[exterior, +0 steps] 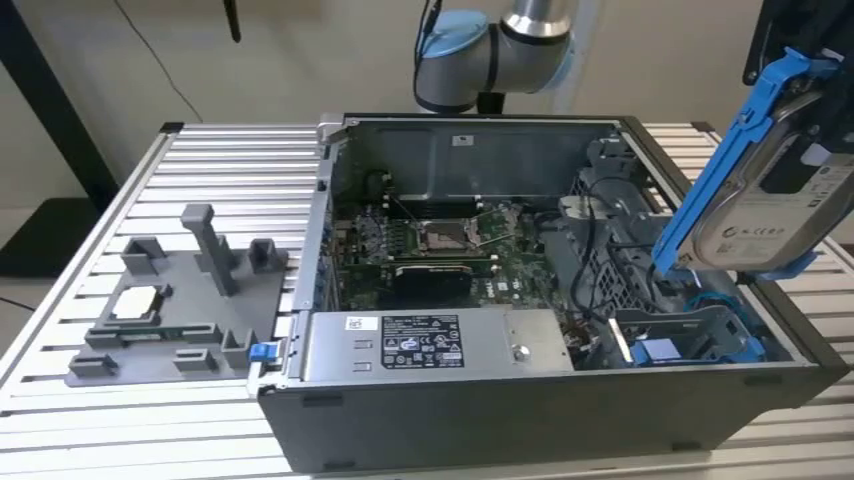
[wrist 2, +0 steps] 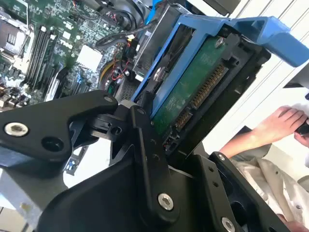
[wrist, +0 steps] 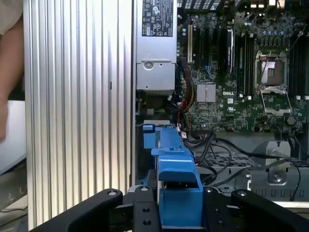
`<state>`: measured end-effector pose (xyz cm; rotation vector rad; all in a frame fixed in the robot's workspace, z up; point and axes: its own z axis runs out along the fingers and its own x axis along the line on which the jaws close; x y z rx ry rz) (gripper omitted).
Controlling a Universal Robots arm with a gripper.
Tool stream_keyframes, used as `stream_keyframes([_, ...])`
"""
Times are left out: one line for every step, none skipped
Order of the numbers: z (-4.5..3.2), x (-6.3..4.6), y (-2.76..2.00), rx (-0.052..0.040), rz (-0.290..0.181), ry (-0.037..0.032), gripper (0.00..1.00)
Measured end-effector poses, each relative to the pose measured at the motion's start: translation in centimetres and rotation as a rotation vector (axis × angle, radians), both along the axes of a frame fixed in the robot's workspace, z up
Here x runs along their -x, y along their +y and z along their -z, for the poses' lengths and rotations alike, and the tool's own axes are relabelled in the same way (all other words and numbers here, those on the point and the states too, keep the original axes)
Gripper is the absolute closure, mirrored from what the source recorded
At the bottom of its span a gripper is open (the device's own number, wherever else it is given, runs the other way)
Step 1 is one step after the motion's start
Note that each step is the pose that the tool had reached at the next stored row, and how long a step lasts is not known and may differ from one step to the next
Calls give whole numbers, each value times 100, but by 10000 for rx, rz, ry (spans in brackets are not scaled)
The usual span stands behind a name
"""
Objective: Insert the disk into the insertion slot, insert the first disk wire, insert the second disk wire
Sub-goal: 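Insert the disk into the insertion slot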
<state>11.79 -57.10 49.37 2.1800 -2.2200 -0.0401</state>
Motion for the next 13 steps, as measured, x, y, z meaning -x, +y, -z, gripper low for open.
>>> stream_keyframes([8,0,0,1,0,0,100])
stream_keyframes([18,0,0,0,0,0,100])
stream_keyframes([29,0,0,1,0,0,100])
stream_keyframes([40,0,0,1,0,0,100])
stream_keyframes([52,0,0,0,0,0,100])
stream_keyframes([66,0,0,0,0,0,100])
stream_keyframes([82,0,0,0,0,0,100])
stream_keyframes([99,0,0,0,0,0,100])
stream_keyframes([117,0,0,0,0,0,100])
stream_keyframes([135,0,0,0,0,0,100])
stream_keyframes([151,0,1,-1,0,0,100])
stream_keyframes([169,0,1,-5,-1,0,100])
stream_keyframes([185,-1,1,-13,0,-1,100])
